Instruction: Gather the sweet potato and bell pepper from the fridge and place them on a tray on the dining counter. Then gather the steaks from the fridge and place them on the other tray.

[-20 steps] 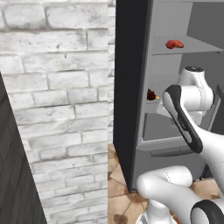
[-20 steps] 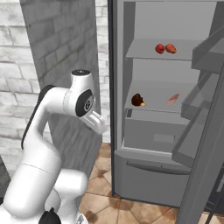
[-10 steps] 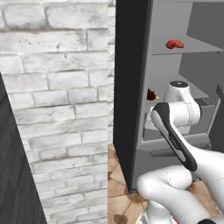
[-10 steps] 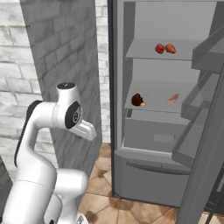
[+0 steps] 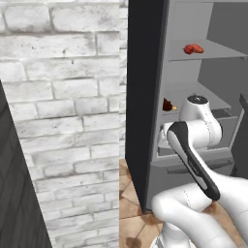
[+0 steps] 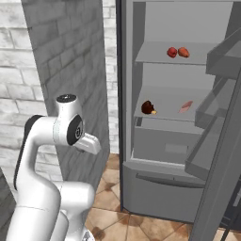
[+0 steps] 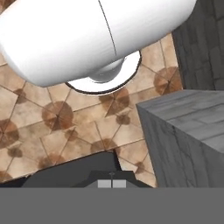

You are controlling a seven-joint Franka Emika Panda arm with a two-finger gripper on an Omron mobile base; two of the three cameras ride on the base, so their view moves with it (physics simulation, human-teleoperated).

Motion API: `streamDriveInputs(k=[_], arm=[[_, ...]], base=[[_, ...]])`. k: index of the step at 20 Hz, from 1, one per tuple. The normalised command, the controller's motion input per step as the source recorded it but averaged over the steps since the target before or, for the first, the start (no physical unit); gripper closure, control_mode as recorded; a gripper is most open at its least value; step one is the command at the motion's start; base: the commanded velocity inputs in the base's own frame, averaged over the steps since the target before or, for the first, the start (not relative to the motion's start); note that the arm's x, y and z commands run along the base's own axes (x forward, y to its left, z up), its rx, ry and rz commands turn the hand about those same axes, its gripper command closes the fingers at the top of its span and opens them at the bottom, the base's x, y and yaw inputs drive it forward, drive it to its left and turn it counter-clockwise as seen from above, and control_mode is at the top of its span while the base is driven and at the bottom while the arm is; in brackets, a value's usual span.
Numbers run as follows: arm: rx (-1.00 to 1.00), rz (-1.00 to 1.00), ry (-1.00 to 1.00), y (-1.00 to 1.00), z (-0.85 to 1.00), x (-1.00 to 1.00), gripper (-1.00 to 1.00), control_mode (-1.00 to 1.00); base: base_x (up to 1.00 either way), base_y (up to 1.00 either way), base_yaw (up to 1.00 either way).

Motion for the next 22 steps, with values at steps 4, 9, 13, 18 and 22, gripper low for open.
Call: streamDriveInputs(k=[4,9,13,18,22], arm=[[0.04,0.00,-0.03,-0.01,0.00,0.00,1.00,-1.00],[0.00,0.00,-0.03,0.00,0.00,0.00,1.00,1.00],[0.00,0.00,0.00,0.00,0.00,0.00,1.00,1.00],[0.00,0.00,0.00,0.00,0.00,0.00,1.00,1.00],[0.00,0.00,0.00,0.00,0.00,0.00,1.00,1.00]], base=[[0.00,0.00,0.00],[-0.01,0.00,0.00],[-0.06,-0.04,0.00],[0.00,-0.32,0.00],[0.00,-0.51,0.00]])
